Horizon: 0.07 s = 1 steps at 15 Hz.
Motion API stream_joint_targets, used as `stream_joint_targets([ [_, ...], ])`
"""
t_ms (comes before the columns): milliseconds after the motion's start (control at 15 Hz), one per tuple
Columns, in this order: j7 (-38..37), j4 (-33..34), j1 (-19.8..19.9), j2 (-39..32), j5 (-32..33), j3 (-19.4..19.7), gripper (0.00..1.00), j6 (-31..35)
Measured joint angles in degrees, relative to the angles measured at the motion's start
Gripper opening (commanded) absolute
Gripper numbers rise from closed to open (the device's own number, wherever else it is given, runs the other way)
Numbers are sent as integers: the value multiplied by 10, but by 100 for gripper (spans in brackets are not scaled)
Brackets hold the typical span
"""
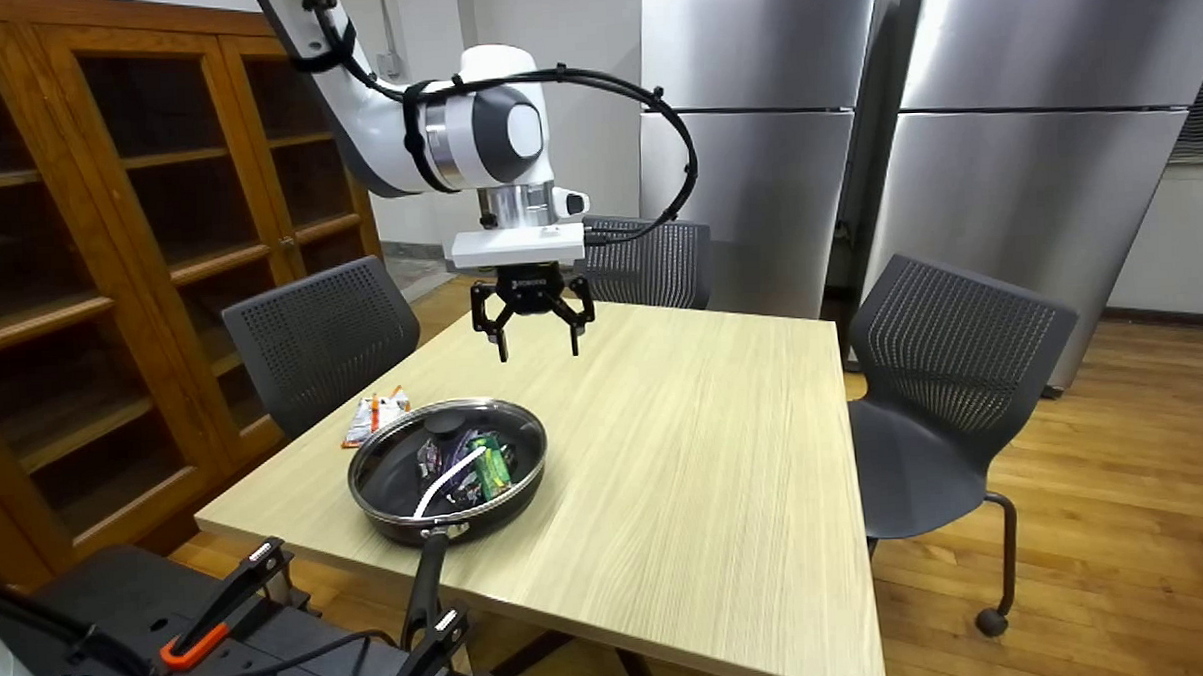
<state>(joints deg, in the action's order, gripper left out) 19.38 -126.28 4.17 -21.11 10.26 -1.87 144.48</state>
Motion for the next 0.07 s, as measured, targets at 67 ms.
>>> stream_joint_targets([
  [67,0,0,0,0,0,0,100,0],
])
